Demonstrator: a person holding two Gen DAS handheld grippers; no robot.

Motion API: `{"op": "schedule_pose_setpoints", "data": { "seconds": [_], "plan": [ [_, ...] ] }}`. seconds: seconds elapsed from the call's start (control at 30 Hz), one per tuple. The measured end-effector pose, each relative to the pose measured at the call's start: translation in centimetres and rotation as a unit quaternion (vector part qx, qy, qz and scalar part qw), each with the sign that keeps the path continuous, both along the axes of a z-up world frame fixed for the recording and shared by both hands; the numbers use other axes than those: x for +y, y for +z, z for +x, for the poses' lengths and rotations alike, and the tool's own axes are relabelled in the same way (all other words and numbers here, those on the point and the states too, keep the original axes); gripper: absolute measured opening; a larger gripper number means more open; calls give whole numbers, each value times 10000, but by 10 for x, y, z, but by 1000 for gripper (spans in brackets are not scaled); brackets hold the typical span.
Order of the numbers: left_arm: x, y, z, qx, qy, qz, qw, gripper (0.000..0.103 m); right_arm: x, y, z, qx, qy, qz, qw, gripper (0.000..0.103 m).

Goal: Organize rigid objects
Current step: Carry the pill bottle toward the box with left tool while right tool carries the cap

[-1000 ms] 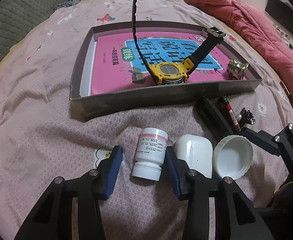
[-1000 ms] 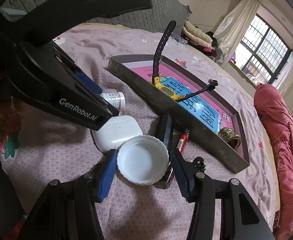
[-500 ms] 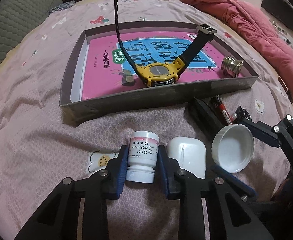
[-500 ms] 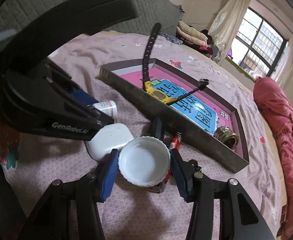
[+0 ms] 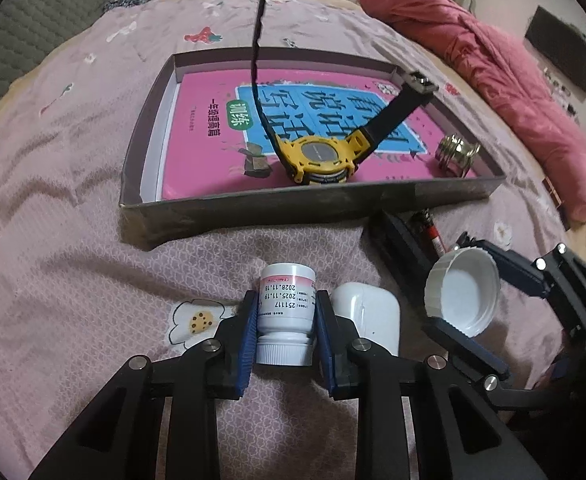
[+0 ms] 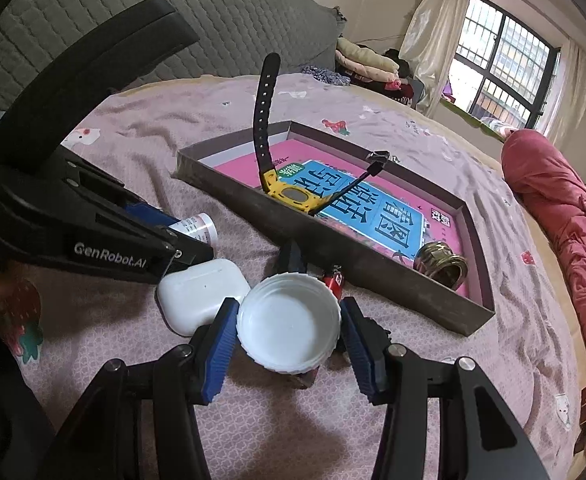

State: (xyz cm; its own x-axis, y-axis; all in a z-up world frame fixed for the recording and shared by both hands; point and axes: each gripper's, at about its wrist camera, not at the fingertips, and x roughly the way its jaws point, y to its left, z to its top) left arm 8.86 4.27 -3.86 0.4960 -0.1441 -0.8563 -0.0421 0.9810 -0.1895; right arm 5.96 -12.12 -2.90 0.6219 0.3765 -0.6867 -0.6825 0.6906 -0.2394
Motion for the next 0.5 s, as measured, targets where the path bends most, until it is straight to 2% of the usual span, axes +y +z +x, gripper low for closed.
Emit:
{"op": "schedule_pose_setpoints", "data": {
  "seconds": [0.5],
  "plan": [
    [-3,19,-5,-449,42,-221,9987,27,-7,11,8,69,-234,334,9991,51]
  ]
}}
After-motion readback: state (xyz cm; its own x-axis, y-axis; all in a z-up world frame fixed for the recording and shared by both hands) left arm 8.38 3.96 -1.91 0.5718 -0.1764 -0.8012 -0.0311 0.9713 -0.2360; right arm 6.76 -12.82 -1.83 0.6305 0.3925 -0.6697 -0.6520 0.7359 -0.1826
